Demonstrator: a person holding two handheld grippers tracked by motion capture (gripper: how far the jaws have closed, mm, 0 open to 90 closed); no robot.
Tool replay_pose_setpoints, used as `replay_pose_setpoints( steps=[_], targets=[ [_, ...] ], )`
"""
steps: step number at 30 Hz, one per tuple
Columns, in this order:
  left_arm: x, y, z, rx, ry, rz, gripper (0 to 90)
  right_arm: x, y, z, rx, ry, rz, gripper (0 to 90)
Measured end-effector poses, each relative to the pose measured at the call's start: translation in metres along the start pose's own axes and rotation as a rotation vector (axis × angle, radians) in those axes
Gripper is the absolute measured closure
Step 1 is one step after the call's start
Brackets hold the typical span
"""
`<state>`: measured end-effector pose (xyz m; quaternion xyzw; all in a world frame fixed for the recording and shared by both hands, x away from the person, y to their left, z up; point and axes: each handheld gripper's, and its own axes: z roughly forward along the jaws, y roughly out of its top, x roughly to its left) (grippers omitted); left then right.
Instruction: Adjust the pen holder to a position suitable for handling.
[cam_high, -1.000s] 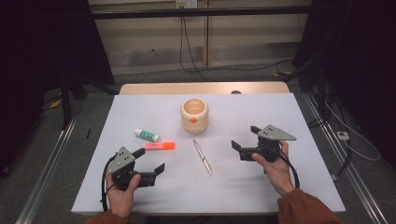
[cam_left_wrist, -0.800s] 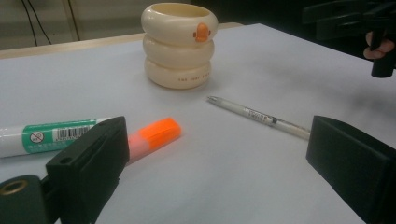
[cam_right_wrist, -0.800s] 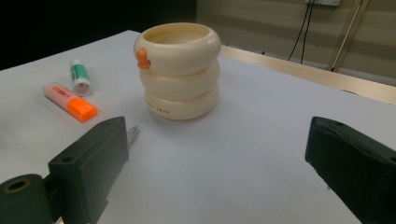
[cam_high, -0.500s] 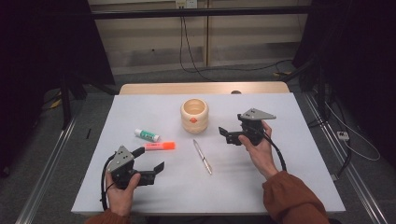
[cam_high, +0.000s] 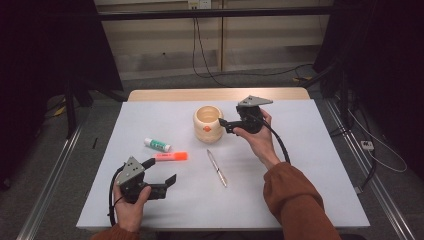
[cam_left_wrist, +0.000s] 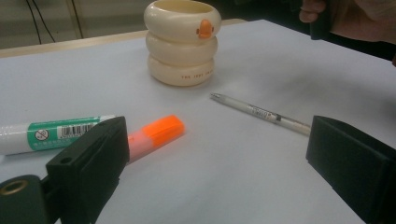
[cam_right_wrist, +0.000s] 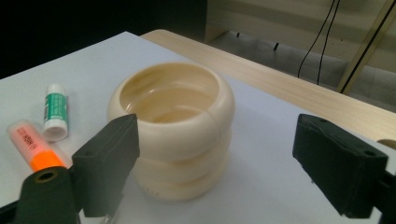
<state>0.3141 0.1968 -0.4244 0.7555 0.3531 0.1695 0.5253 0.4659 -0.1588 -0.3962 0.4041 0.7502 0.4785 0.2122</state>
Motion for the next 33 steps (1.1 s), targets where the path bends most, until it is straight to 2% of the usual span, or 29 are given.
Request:
replay_pose_setpoints(
  steps=[7,10,12,17,21,23,30,33],
  targets=[
    [-0.001,0.0,0.0,0.002,-0.007,0.002,5.8,-0.005,0.011,0.02,0.02,-0.019,-0.01,23.2],
    [0.0,0.001,-0.001,-0.004,-0.017,0.013,5.8,-0.008,0.017,0.028,0.026,-0.012,0.002,27.6],
    [-0.001,0.001,-0.001,-0.007,-0.019,0.01,5.8,-0.009,0.02,0.036,0.05,-0.002,0.013,32.1],
    [-0.001,0.001,0.0,-0.001,-0.018,0.017,5.8,-0.008,0.023,0.046,0.069,0.016,0.016,39.0],
    [0.0,0.001,0.0,0.0,-0.017,0.019,5.8,-0.007,0.026,0.059,0.104,0.032,0.002,47.2],
    [-0.001,0.0,0.0,0.0,-0.021,0.008,5.7,-0.008,0.027,0.063,0.111,0.031,0.01,50.2],
    [-0.001,0.0,0.0,0.001,-0.021,0.008,5.7,-0.01,0.024,0.072,0.14,0.039,0.001,57.4],
    [-0.001,0.0,0.001,0.002,-0.022,0.007,5.8,-0.013,0.02,0.075,0.159,0.033,0.012,59.9]
  ],
)
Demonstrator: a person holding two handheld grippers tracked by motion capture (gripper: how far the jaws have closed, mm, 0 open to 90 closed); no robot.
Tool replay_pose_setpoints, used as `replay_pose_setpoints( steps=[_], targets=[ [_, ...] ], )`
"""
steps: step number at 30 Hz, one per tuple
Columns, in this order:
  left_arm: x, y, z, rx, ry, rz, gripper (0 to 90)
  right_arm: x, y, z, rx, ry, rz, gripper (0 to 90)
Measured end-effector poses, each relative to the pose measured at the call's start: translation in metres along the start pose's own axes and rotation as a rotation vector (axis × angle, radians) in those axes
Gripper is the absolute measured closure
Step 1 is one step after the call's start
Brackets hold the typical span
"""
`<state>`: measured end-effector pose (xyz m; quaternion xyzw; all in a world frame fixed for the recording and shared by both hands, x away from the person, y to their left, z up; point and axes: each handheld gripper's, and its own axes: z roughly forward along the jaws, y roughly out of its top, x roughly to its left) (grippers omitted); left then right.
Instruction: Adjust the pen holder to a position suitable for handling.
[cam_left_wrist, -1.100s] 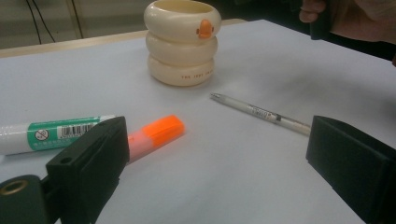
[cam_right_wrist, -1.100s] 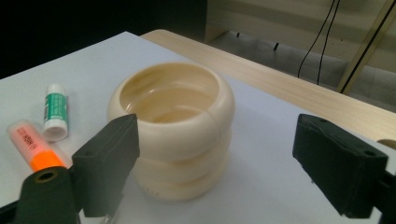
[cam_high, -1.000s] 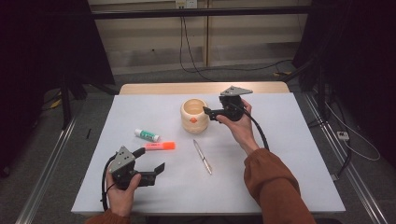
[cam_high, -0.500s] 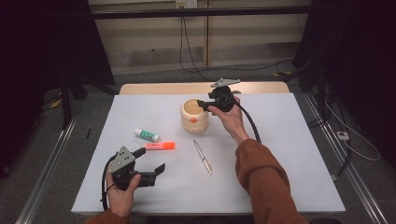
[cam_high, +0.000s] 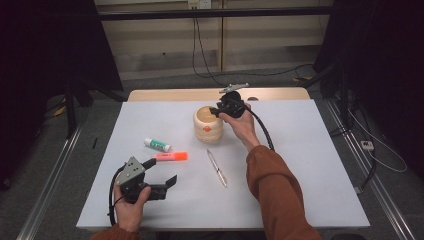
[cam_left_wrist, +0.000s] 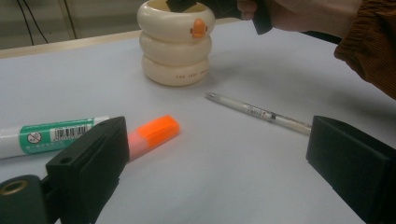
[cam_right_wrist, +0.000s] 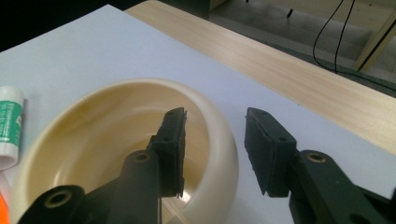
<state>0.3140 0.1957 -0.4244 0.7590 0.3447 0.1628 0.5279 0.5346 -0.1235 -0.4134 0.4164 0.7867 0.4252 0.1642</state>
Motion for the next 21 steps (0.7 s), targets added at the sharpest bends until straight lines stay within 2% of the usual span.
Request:
replay_pose_setpoints(
  steps=[2,5,11,15,21],
  targets=[
    [-0.0001,0.0001,-0.0001,0.0,-0.001,0.001,5.8,-0.002,-0.0017,0.0018,0.0,0.013,0.013,61.8],
    [0.001,-0.0003,0.0006,0.009,-0.005,0.003,5.8,-0.0009,-0.0024,0.0046,0.008,0.019,0.004,68.2],
    [0.0006,-0.0002,0.0007,0.011,-0.005,0.002,5.8,-0.0022,-0.0021,0.0063,0.012,0.017,0.017,70.1],
    [0.0003,-0.0003,0.0011,0.011,-0.008,-0.001,5.8,-0.0019,-0.0012,0.0062,0.012,0.005,0.014,74.2],
    [0.001,-0.0005,0.001,0.012,-0.009,-0.002,5.8,-0.0013,-0.0002,0.0045,0.03,-0.02,-0.001,75.6]
  ],
)
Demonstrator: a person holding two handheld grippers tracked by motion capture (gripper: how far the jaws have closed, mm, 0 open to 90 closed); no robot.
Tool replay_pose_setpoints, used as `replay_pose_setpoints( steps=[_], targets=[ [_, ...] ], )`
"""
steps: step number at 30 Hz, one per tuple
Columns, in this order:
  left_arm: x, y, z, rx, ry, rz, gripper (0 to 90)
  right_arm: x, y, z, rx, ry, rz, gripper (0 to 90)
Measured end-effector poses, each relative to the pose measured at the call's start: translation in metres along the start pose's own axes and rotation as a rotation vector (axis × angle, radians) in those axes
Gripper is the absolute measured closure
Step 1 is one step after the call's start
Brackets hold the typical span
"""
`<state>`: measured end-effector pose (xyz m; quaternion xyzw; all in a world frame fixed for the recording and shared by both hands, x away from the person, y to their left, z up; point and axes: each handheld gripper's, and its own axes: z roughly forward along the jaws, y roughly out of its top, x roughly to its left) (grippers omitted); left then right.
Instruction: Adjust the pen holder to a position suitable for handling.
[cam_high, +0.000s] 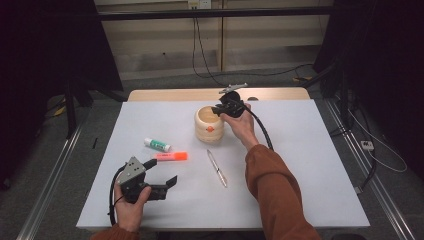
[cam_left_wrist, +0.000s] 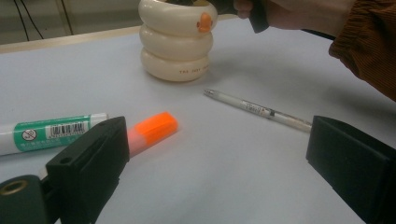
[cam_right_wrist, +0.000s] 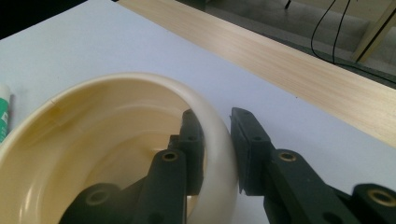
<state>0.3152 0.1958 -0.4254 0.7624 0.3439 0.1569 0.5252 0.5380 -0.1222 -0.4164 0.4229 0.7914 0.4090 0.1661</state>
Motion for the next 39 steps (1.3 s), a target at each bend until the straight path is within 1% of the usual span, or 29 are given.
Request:
replay_pose_setpoints(
  steps=[5,9,11,16,20,21,22,23,25,26,27,28,29,32,33,35,36,37,39],
  targets=[
    [0.0,0.0,0.0,-0.001,-0.002,0.0,5.8,0.0,0.002,-0.004,-0.007,-0.017,0.0,75.8],
    [0.0,0.0,0.0,-0.001,-0.002,-0.002,5.8,-0.001,0.003,-0.006,-0.018,-0.017,0.002,76.3],
    [0.0,0.0,0.0,-0.001,-0.001,-0.002,5.8,-0.001,0.004,-0.008,-0.016,-0.011,-0.003,76.4],
    [0.0,0.0,0.0,-0.001,-0.001,-0.001,5.8,0.001,0.006,-0.014,-0.023,-0.015,-0.02,76.6],
    [0.0,0.0,0.0,0.001,0.0,-0.003,5.8,0.001,0.009,-0.025,-0.032,-0.022,-0.023,77.0],
    [0.0,0.0,0.0,0.0,0.001,-0.002,5.8,0.0,0.008,-0.032,-0.036,-0.023,-0.022,77.0],
    [0.0,0.0,0.0,0.0,0.001,-0.002,5.8,0.0,0.008,-0.032,-0.036,-0.023,-0.022,77.0],
    [0.0,0.0,0.0,0.0,0.002,-0.002,5.8,-0.001,0.006,-0.036,-0.037,-0.02,-0.021,77.0],
    [0.0,0.0,0.0,0.003,0.001,-0.002,5.8,-0.002,0.003,-0.043,-0.037,-0.023,-0.013,77.1],
    [0.0,0.0,0.0,0.004,0.0,-0.002,5.8,-0.003,0.001,-0.051,-0.029,-0.032,-0.02,77.1],
    [0.0,0.0,0.0,0.004,0.002,-0.002,5.8,-0.003,0.001,-0.051,-0.029,-0.032,-0.02,77.1],
    [0.0,0.0,0.0,0.004,0.003,-0.001,5.8,-0.003,-0.001,-0.054,-0.026,-0.037,-0.024,77.2],
    [0.0,0.0,0.0,0.002,0.004,-0.003,5.8,-0.006,-0.005,-0.062,-0.031,-0.042,-0.028,77.2],
    [0.0,0.0,0.001,0.004,0.003,-0.001,5.8,-0.012,-0.013,-0.073,-0.03,-0.058,-0.017,77.2],
    [0.0,0.0,0.001,0.004,0.004,0.0,5.8,-0.012,-0.013,-0.073,-0.03,-0.058,-0.017,77.2],
    [0.0,0.0,0.001,0.006,0.005,-0.001,5.8,-0.015,-0.016,-0.08,-0.022,-0.07,-0.013,77.2],
    [0.0,0.0,0.001,0.005,0.006,-0.001,5.8,-0.017,-0.02,-0.087,-0.02,-0.076,-0.012,77.3],
    [0.0,0.0,0.001,0.007,0.006,-0.001,5.8,-0.017,-0.02,-0.087,-0.02,-0.076,-0.012,77.3],
    [0.0,0.0,0.001,0.008,0.007,0.001,5.8,-0.019,-0.023,-0.094,-0.02,-0.087,-0.01,77.3]
  ],
)
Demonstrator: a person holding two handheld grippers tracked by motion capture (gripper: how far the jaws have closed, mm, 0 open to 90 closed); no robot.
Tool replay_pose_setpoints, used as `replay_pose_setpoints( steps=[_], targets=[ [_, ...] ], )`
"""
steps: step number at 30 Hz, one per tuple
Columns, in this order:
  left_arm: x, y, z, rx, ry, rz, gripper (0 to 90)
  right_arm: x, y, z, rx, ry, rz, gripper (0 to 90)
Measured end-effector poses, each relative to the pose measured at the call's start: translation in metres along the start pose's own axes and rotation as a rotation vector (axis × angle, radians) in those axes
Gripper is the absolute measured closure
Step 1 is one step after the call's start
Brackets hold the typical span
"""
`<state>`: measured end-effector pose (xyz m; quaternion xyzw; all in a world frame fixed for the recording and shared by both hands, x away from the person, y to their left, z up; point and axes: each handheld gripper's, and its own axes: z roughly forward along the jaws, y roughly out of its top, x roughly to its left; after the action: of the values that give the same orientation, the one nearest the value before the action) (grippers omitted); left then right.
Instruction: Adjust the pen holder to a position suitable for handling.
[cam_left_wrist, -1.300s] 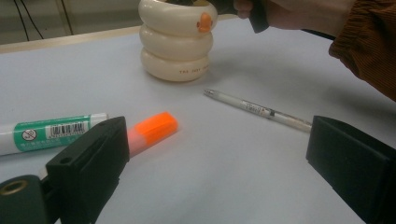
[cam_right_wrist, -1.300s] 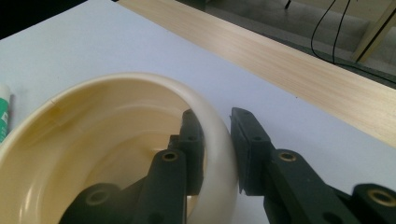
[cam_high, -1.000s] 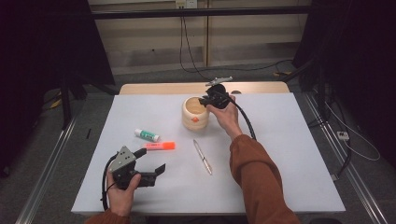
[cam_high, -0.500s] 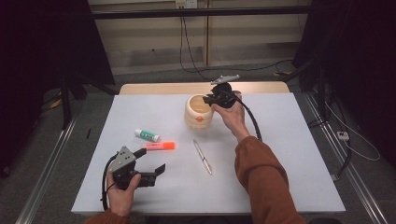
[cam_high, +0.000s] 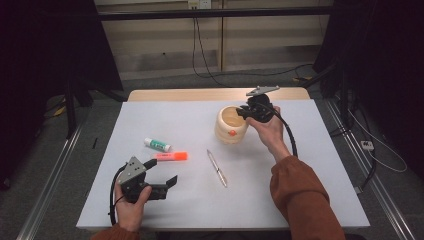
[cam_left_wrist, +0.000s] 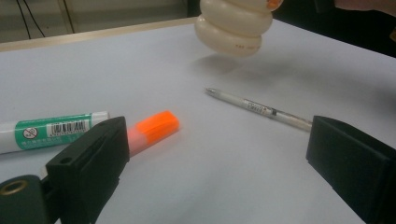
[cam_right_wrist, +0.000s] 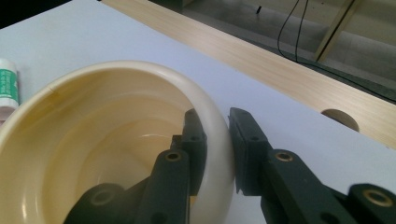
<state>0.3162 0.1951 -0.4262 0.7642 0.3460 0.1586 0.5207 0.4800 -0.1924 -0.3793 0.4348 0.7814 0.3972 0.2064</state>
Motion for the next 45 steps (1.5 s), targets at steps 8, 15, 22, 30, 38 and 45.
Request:
replay_pose_setpoints(
  steps=[8,15,22,30,38,45],
  targets=[
    [-0.001,0.0,0.001,0.003,-0.001,0.001,5.8,0.003,-0.014,-0.019,0.014,0.002,0.0,77.8],
    [-0.001,0.0,0.001,0.002,-0.003,0.001,5.8,0.016,-0.026,-0.026,0.041,0.011,-0.013,77.9],
    [-0.001,0.0,0.001,0.0,-0.004,0.001,5.8,0.023,-0.036,-0.029,0.07,0.002,-0.015,77.9],
    [-0.001,0.001,0.002,0.007,-0.003,0.003,5.8,0.023,-0.043,-0.024,0.103,-0.025,0.002,77.9],
    [-0.001,0.0,0.003,0.008,-0.002,-0.001,5.8,0.028,-0.042,-0.016,0.108,-0.021,-0.027,77.7],
    [-0.001,0.0,0.003,0.009,-0.002,-0.003,5.8,0.029,-0.041,-0.011,0.098,0.0,-0.047,77.0]
  ],
)
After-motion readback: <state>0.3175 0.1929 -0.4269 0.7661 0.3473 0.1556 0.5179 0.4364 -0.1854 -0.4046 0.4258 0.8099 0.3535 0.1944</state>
